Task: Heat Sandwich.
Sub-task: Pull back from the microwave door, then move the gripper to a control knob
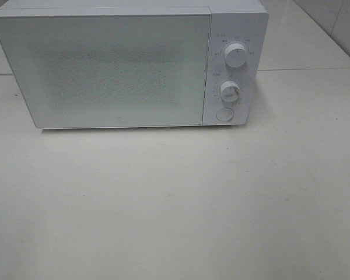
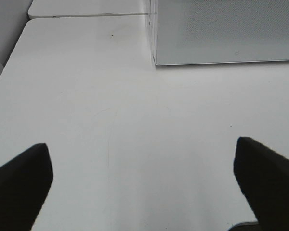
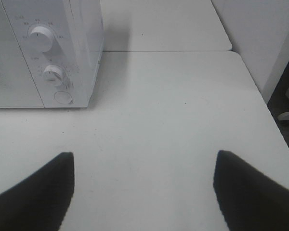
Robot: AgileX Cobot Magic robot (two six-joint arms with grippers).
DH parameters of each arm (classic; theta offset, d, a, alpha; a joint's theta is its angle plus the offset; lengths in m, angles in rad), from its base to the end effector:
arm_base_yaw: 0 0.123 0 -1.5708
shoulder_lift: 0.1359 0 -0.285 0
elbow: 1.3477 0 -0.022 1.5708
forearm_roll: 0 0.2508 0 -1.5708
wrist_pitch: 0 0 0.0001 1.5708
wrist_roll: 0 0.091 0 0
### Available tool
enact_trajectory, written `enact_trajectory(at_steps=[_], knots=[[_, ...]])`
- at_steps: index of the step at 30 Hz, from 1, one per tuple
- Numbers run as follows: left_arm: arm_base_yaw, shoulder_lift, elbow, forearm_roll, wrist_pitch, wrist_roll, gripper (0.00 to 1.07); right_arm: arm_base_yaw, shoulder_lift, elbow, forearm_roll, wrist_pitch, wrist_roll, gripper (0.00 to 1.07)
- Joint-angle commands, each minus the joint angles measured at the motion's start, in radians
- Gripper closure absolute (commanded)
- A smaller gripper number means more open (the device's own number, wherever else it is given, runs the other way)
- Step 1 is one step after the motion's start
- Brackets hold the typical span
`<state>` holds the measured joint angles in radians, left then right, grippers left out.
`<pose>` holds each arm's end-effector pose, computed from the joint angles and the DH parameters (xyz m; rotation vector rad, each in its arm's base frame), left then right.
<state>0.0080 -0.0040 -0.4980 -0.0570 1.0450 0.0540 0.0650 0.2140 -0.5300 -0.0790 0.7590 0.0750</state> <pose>-0.0046 -0.0045 0.2781 0.0487 2.0248 -0.0288 0.0398 -0.0024 0.3077 -0.0092 1.9245 0.0031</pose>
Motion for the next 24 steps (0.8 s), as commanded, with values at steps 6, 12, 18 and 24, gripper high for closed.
enact_trajectory(at_steps=[6, 12, 18, 24], knots=[[0.004, -0.023, 0.003, -0.004, -0.009, -0.004, 0.1, -0.007, 0.181, 0.04, -0.002, -0.299, 0.005, 0.31], [0.004, -0.023, 0.003, -0.004, -0.009, -0.004, 0.1, -0.007, 0.296, 0.053, -0.002, -0.439, 0.005, 0.31], [0.004, -0.023, 0.003, -0.004, -0.009, -0.004, 0.1, -0.005, 0.43, 0.053, -0.001, -0.578, 0.005, 0.31], [0.004, -0.023, 0.003, -0.004, -0.009, -0.004, 0.1, -0.005, 0.552, 0.053, 0.0, -0.708, 0.006, 0.31]])
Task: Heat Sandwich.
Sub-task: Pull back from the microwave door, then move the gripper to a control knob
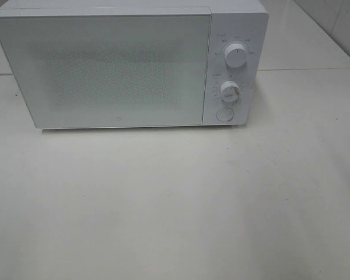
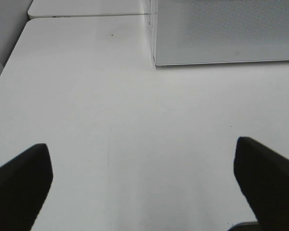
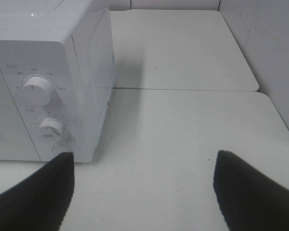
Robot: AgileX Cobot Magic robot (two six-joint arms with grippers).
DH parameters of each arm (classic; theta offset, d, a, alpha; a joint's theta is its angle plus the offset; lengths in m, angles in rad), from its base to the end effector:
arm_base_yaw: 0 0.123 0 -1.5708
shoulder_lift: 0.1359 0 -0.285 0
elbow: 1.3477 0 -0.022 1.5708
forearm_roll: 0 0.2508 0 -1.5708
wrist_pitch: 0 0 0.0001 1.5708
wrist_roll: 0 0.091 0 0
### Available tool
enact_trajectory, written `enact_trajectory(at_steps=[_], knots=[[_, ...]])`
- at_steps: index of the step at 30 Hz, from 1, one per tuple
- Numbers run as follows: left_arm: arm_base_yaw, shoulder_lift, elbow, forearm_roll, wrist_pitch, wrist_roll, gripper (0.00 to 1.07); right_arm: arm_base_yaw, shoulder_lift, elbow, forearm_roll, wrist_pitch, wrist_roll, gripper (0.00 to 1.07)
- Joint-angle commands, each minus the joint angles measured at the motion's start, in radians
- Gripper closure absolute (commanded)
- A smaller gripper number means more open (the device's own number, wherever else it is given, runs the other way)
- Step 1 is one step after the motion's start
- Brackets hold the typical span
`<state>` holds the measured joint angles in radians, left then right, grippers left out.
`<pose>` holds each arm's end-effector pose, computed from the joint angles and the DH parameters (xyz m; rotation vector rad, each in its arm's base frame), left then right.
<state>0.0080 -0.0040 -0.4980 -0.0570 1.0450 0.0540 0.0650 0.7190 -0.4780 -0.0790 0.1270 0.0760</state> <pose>-0.0046 -0.0045 0.2781 0.0487 2.0248 -0.0288 0.1513 0.0089 0.2961 -0.0554 1.8505 0.0344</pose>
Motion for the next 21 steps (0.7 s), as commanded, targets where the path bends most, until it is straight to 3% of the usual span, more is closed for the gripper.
enact_trajectory(at_steps=[1, 10, 18, 21], knots=[[0.004, -0.023, 0.003, -0.004, -0.009, -0.004, 0.1, -0.005, 0.069, 0.001, 0.0, -0.096, 0.005, 0.31], [0.004, -0.023, 0.003, -0.004, -0.009, -0.004, 0.1, -0.005, 0.25, 0.002, -0.001, -0.273, 0.013, 0.31], [0.004, -0.023, 0.003, -0.004, -0.009, -0.004, 0.1, -0.005, 0.405, 0.105, 0.023, -0.629, -0.004, 0.31], [0.004, -0.023, 0.003, -0.004, -0.009, -0.004, 0.1, 0.012, 0.478, 0.148, 0.096, -0.762, -0.02, 0.31]])
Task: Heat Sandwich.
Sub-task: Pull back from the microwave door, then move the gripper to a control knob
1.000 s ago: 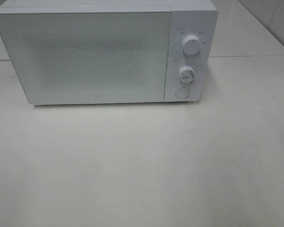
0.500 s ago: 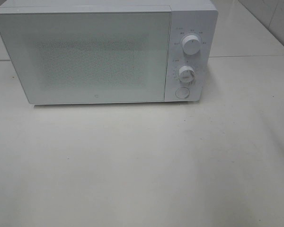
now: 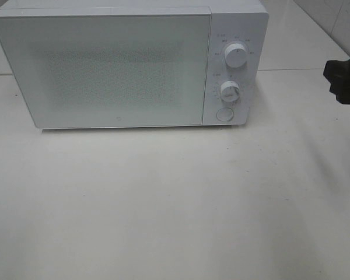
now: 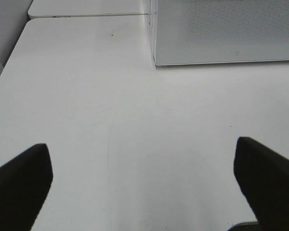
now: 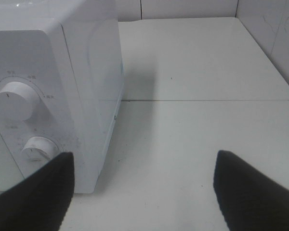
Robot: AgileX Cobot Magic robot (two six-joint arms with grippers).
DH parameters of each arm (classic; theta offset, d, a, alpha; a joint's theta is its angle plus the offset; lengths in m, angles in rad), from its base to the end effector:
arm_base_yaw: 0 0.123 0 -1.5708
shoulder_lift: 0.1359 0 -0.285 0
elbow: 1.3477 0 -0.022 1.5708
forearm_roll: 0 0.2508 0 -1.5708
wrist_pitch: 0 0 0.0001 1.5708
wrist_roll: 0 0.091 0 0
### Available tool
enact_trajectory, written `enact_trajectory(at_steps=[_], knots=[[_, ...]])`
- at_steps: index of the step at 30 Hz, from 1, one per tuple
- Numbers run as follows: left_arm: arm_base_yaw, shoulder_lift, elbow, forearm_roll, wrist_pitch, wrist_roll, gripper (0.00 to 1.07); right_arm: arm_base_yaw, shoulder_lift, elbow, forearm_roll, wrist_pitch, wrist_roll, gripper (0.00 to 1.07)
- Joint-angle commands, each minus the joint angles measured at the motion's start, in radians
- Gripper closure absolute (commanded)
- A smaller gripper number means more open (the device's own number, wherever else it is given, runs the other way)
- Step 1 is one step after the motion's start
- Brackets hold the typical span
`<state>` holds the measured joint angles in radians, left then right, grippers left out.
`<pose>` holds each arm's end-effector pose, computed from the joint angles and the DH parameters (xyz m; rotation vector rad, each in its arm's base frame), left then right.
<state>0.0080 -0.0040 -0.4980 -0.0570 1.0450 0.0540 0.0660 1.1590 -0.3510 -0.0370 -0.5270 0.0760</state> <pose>-0.0046 -0.0045 0.2781 0.0487 2.0248 -0.0288 0.2140 0.0158 0.2306 -0.0329 1.7655 0.0963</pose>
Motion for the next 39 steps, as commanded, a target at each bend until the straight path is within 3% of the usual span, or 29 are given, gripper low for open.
enact_trajectory(at_steps=[1, 10, 17, 22, 27, 39], knots=[[0.004, -0.023, 0.003, -0.004, -0.009, -0.004, 0.1, 0.011, 0.038, 0.021, 0.054, -0.108, -0.02, 0.31], [0.004, -0.023, 0.003, -0.004, -0.009, -0.004, 0.1, 0.266, 0.236, 0.039, 0.354, -0.366, -0.3, 0.31], [0.004, -0.023, 0.003, -0.004, -0.009, -0.004, 0.1, 0.408, 0.352, 0.032, 0.478, -0.516, -0.325, 0.31], [0.004, -0.023, 0.003, -0.004, -0.009, -0.004, 0.1, 0.542, 0.468, -0.032, 0.637, -0.576, -0.326, 0.31], [0.004, -0.023, 0.003, -0.004, -0.009, -0.004, 0.1, 0.584, 0.539, -0.093, 0.677, -0.592, -0.326, 0.31], [0.004, -0.023, 0.003, -0.004, -0.009, -0.004, 0.1, 0.587, 0.671, -0.215, 0.681, -0.602, -0.326, 0.31]])
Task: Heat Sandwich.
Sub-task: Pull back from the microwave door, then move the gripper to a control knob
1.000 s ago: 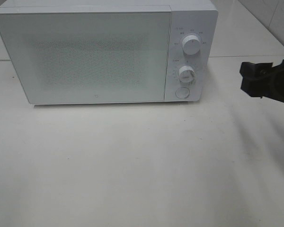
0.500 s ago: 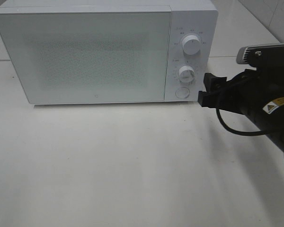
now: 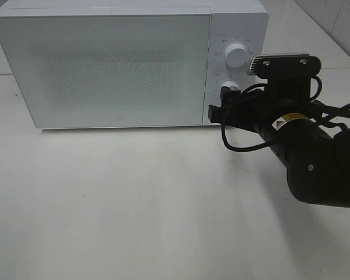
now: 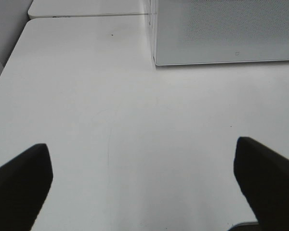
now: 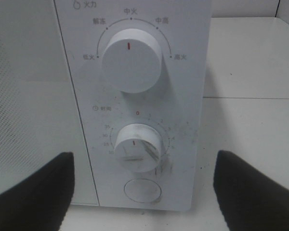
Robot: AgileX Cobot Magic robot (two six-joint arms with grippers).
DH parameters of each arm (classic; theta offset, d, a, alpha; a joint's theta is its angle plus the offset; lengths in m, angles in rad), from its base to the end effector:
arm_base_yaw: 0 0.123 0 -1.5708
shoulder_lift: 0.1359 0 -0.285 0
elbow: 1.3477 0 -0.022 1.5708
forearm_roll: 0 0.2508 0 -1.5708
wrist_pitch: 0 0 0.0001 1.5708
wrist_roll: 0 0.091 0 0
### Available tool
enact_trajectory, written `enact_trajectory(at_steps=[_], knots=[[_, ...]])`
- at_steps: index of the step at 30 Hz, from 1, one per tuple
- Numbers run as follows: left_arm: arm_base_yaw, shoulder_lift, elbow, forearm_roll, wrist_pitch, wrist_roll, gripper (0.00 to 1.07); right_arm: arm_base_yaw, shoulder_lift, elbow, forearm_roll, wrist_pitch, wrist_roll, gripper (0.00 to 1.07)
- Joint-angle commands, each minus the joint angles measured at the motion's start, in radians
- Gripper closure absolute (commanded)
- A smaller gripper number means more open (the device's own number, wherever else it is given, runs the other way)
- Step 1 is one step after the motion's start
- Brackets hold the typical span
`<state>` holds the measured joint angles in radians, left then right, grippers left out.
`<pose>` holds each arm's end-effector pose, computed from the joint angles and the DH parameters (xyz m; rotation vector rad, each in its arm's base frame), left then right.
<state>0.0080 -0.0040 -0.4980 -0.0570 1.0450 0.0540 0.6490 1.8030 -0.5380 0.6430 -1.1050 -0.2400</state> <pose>-0.0046 -0.0045 0.2781 0.0487 2.0248 -0.0288 0.2642 0.1393 0.1527 -0.0712 1.7111 0.0529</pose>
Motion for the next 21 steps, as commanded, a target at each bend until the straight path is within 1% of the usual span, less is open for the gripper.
enact_trajectory(at_steps=[1, 11, 15, 17, 21], knots=[[0.004, -0.023, 0.003, -0.004, -0.009, -0.004, 0.1, 0.004, 0.041, -0.036, 0.001, -0.038, -0.01, 0.31], [0.004, -0.023, 0.003, -0.004, -0.009, -0.004, 0.1, -0.001, 0.145, -0.126, -0.003, -0.061, -0.009, 0.31], [0.004, -0.023, 0.003, -0.004, -0.009, -0.004, 0.1, -0.012, 0.174, -0.154, -0.007, -0.05, -0.005, 0.31], [0.004, -0.023, 0.003, -0.004, -0.009, -0.004, 0.1, -0.035, 0.194, -0.186, -0.014, -0.027, -0.001, 0.31], [0.004, -0.023, 0.003, -0.003, -0.009, -0.004, 0.1, -0.035, 0.216, -0.214, -0.018, -0.019, 0.0, 0.31]])
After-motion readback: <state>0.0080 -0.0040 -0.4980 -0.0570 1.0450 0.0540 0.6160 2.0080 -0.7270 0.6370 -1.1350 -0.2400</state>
